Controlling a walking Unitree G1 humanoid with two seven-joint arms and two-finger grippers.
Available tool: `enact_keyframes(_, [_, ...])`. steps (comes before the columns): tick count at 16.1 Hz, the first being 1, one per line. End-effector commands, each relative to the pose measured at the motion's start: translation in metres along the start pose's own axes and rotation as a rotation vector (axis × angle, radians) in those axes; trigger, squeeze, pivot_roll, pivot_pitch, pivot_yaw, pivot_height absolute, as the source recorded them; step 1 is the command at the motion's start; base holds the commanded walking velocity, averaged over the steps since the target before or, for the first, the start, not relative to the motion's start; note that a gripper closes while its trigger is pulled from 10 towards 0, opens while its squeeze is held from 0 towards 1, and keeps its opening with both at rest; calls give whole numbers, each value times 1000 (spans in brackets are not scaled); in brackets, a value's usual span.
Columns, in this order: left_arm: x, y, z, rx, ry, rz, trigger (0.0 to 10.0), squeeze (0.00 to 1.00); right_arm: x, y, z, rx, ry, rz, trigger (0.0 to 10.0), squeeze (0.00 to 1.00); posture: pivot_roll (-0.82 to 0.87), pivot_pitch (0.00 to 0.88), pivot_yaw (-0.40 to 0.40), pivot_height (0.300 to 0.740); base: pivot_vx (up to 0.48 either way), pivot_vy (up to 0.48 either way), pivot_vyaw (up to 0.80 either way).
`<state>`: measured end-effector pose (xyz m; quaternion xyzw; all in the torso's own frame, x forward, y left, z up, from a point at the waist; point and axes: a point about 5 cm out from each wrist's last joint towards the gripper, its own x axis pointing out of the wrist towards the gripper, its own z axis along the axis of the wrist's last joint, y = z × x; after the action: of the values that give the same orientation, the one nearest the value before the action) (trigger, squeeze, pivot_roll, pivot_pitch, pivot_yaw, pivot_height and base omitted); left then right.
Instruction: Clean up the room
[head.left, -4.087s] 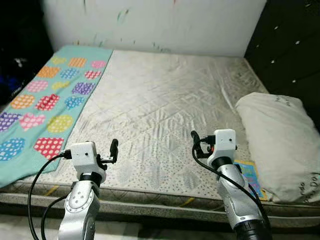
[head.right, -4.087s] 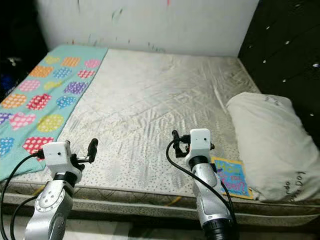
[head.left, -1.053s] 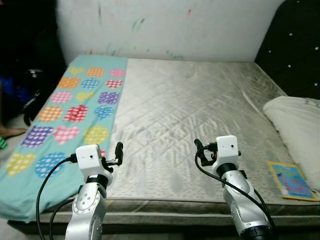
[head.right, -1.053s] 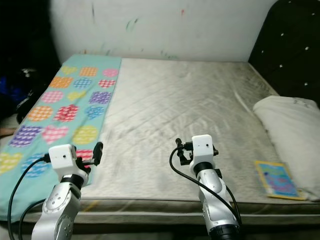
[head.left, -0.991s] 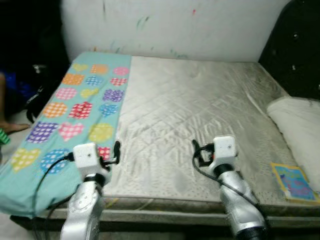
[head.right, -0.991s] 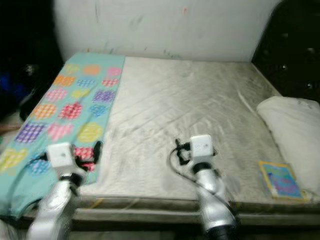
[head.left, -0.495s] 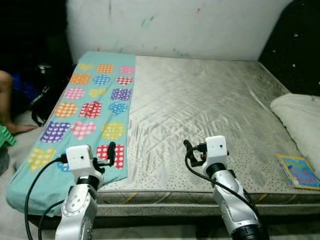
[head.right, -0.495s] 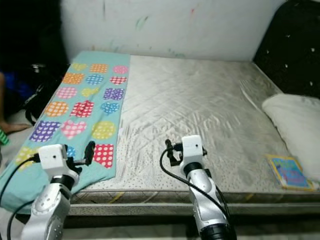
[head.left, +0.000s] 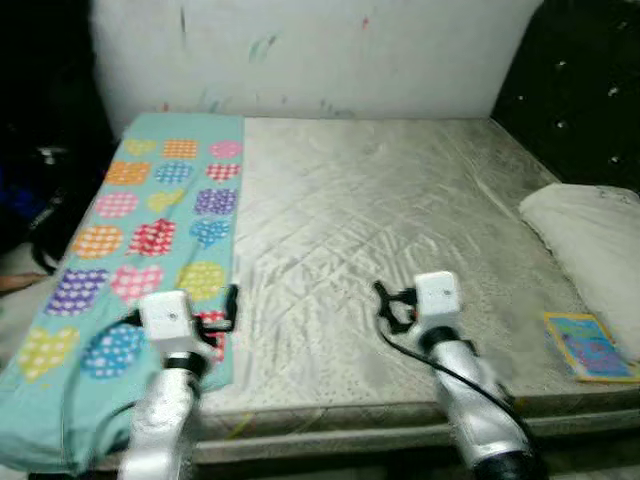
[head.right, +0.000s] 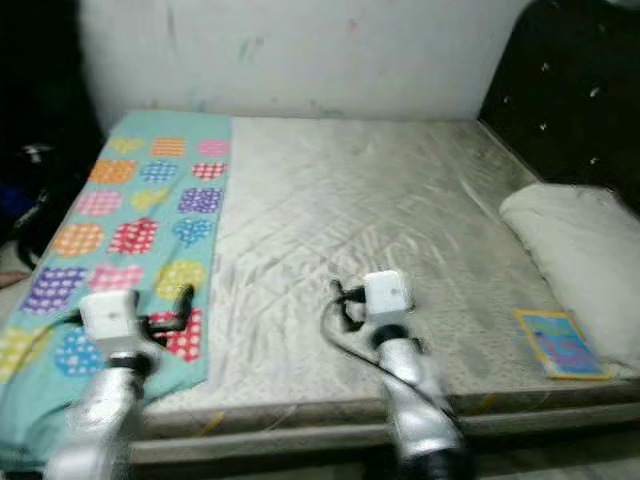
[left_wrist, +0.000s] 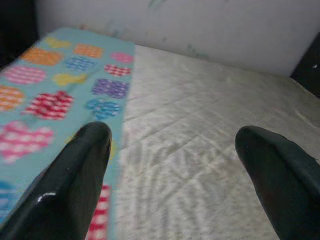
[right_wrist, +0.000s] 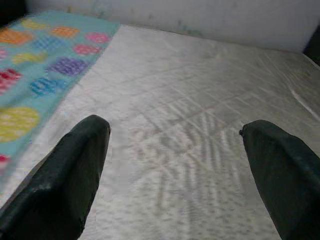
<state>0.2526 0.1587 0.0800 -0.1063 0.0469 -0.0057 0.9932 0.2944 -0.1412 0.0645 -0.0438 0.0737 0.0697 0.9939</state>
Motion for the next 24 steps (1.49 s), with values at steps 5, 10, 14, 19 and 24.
enact_keyframes(5, [2,5,0,-9,14,47,10000,0,3,4,6,14,-16,11,10000,0,-59,0,-48,740,153,0,0])
enact_keyframes(10, [3,3,1,-29,12,23,10000,0,3,3,6,15,-15,8,10000,0,-60,0,-46,740,0,362,0])
enact_keyframes(14, [4,3,1,-34,13,25,10000,0,4,3,6,15,-17,11,10000,0,-62,0,-46,740,0,480,0])
enact_keyframes(19, [4,3,2,-34,15,27,10000,0,5,4,6,13,-14,19,10000,0,-65,0,-44,740,0,480,0])
enact_keyframes(24, [6,2,3,-33,17,34,10000,0,8,11,9,2,-16,57,10000,0,-71,0,-36,740,0,480,0])
